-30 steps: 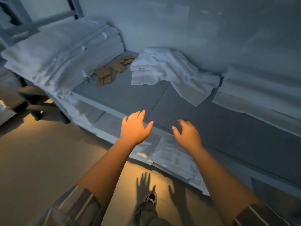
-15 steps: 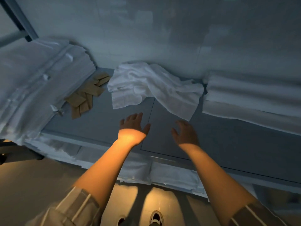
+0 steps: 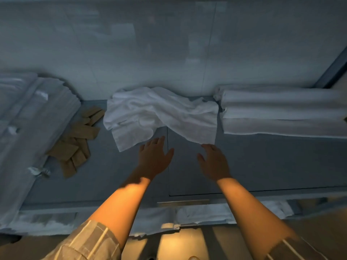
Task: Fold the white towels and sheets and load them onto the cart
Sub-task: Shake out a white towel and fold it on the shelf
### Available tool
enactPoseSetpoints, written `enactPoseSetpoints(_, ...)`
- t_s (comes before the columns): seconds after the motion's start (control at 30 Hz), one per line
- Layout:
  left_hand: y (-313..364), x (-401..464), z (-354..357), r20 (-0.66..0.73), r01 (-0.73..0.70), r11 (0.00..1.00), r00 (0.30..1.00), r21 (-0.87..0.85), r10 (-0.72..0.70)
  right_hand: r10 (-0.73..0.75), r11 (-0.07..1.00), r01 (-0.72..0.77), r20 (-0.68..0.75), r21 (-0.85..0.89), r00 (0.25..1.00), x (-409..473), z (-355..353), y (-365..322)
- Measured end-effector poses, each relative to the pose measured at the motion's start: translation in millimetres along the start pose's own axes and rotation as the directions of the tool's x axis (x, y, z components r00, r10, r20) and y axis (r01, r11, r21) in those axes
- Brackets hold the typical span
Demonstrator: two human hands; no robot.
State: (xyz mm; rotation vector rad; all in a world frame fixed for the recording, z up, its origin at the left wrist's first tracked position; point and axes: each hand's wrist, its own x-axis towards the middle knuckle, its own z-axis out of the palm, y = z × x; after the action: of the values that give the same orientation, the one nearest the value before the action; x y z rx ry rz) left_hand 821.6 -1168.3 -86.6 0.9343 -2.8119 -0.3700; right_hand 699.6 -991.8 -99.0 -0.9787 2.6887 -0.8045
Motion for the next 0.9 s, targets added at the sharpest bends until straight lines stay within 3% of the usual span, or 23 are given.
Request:
enactPoseSetpoints(0.27, -36, 19, -4, 0.024, -0.05, 0.999, 0.998, 0.01, 0.049, 0.014, 1.0, -0.015, -0.049, -0.016, 0.999, 11, 21, -24)
enactPoseSetpoints(0.6, -86, 55, 57, 0.131, 0.039, 0.998, 0.99, 0.047, -0.045, -0.045, 0.99, 0.042, -0.019, -0.131, 0.999, 73, 68, -5)
enactPoseSetpoints(0.8, -114, 100, 111, 0.123, 0.159, 0.983, 0.978, 0.087, -0.169, 0.01, 0.945, 0.053, 0.192, -0.322, 0.981, 135, 112, 23)
enactPoseSetpoints(0.9, -127, 104, 130, 0.141, 0.15, 0.981, 0.976, 0.125, -0.168, 0.054, 0.915, 0.04, 0.218, -0.402, 0.975, 145, 133, 32)
